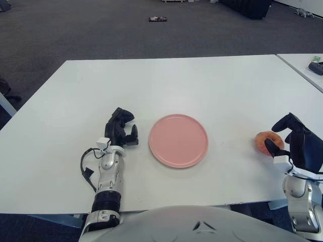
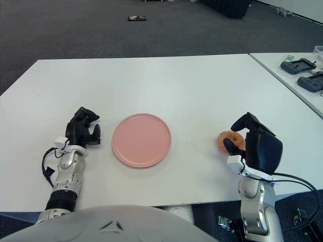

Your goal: Put the apple into the plate.

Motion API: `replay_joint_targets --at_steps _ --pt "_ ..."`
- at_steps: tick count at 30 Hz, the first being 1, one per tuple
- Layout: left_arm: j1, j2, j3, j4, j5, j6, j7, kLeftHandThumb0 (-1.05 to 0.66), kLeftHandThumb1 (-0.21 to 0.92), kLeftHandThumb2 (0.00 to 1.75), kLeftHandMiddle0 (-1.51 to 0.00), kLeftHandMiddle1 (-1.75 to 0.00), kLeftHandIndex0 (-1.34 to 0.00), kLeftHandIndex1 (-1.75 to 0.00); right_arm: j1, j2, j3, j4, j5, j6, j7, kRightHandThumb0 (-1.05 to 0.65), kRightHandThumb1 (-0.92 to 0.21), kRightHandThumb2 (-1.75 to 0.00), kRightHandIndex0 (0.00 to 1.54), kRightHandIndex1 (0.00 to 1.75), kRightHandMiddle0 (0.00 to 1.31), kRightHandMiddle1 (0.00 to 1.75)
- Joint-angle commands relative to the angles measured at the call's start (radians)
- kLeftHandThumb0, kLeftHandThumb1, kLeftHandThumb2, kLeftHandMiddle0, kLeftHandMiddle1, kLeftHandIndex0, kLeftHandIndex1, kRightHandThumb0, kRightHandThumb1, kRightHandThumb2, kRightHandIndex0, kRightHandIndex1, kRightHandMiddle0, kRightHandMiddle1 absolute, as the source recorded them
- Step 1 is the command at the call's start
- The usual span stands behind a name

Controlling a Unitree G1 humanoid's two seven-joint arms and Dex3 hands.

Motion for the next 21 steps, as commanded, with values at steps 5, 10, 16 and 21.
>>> replay_joint_targets --at_steps 5,10,16,21 --pt "0.031 -0.004 0.002 0.040 -0.003 0.040 0.006 -0.01 -0.08 1.75 -0.92 -1.75 -0.72 -1.65 -0.017 -0.007 -0.010 0.014 -0.002 -0.056 -0.028 0.00 0.08 -1.75 0.91 1.69 0.69 1.75" --pt "0.031 -0.004 0.003 0.042 -0.003 0.039 0.004 -0.01 -0.09 1.75 -0.92 -1.75 -0.72 -1.65 -0.005 -0.005 -0.020 0.000 0.058 -0.072 0.027 0.00 0.10 -1.75 0.96 1.62 0.70 1.75" --pt "0.029 -0.003 0.005 0.047 -0.007 0.035 -0.002 -0.01 -0.09 1.75 -0.92 -1.75 -0.73 -1.65 -0.008 0.011 -0.033 0.006 0.082 -0.101 0.018 0.00 0.12 -1.75 0.99 1.57 0.72 1.75" --pt "0.027 -0.002 0.006 0.050 -0.009 0.031 -0.006 -0.01 -0.09 1.75 -0.92 -1.75 -0.73 -1.65 -0.014 0.023 -0.041 0.012 0.088 -0.118 0.006 0.00 0.12 -1.75 0.99 1.57 0.72 1.75"
